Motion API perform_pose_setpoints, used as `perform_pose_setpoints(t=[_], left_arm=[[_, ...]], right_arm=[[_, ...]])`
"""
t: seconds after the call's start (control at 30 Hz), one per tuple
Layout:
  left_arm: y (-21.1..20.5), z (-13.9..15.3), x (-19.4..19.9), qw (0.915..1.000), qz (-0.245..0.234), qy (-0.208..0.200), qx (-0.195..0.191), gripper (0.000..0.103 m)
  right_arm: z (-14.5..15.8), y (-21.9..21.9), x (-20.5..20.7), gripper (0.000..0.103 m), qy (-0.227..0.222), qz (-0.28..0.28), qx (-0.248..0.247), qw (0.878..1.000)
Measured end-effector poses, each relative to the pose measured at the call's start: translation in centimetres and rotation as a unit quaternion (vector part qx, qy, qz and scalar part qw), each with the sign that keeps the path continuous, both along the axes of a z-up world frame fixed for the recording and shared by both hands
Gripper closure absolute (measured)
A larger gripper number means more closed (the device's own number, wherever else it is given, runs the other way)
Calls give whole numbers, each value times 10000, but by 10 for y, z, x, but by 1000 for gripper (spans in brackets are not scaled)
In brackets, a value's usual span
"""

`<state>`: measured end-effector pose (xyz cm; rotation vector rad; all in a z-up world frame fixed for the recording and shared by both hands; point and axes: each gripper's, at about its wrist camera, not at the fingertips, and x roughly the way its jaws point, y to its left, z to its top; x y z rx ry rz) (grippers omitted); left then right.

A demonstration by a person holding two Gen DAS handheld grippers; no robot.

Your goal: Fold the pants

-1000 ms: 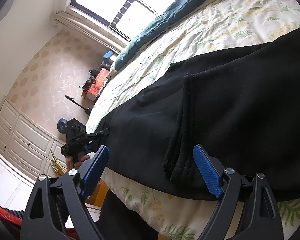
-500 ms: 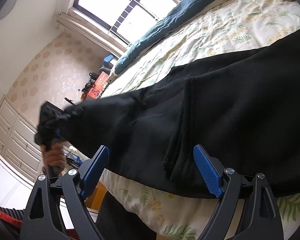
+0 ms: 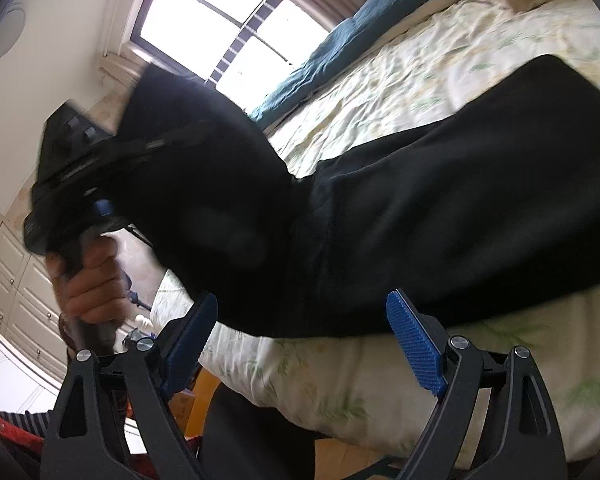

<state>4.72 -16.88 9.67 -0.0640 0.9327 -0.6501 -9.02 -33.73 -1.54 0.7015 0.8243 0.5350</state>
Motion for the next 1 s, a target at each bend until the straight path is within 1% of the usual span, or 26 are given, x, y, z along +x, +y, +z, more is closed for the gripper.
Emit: perform_pose_setpoints(t=[0.07, 0.17, 0.23, 0.33, 0.47, 0.6, 0.67, 0.73, 0.77, 0.8, 0.83, 0.87, 0.9, 0.93, 1.0], left_arm=[[-27, -16, 2, 9993, 92, -30, 367, 90], [-54, -40, 6, 9972, 179, -6, 722, 90], [-70, -54, 4, 9950, 228, -68, 967, 90], [-84, -66, -2, 9914, 276, -231, 1262, 90], [-97, -75, -8, 9848, 371, -513, 1619, 90], [-107, -81, -12, 9797, 450, -680, 1834, 89], [-111, -82, -14, 9766, 459, -784, 1949, 89], [-115, -82, -17, 9734, 465, -901, 2056, 87], [-117, -82, -18, 9732, 474, -926, 2049, 83], [-117, -80, -19, 9738, 495, -945, 2009, 76], [-118, -79, -21, 9741, 512, -965, 1982, 63], [-118, -76, -23, 9741, 520, -998, 1960, 54], [-119, -74, -26, 9729, 568, -1061, 1973, 33], [-118, -70, -30, 9703, 663, -1177, 2006, 23], [-115, -65, -36, 9689, 700, -1298, 1988, 22]], right_arm=[[0, -10, -10, 18, 19, -132, -7, 9999], [-2, -22, -21, 18, 83, -278, -12, 9996], [-3, -30, -28, 18, 129, -361, -22, 9993], [-10, -38, -35, 18, 266, -480, 85, 9985], [-19, -50, -44, 18, 385, -641, 164, 9971], [-25, -58, -47, 18, 489, -771, 224, 9956], [-25, -55, -49, 17, 517, -828, 255, 9949], [-24, -56, -52, 17, 531, -870, 266, 9944], [-22, -56, -54, 17, 528, -899, 257, 9942], [-21, -56, -54, 18, 523, -920, 249, 9941], [-20, -57, -55, 18, 521, -959, 237, 9937], [-20, -58, -56, 18, 520, -997, 233, 9934], [-19, -60, -57, 18, 519, -1025, 235, 9931], [-19, -60, -59, 18, 520, -1046, 235, 9929], [-16, -61, -60, 18, 509, -1118, 207, 9922]])
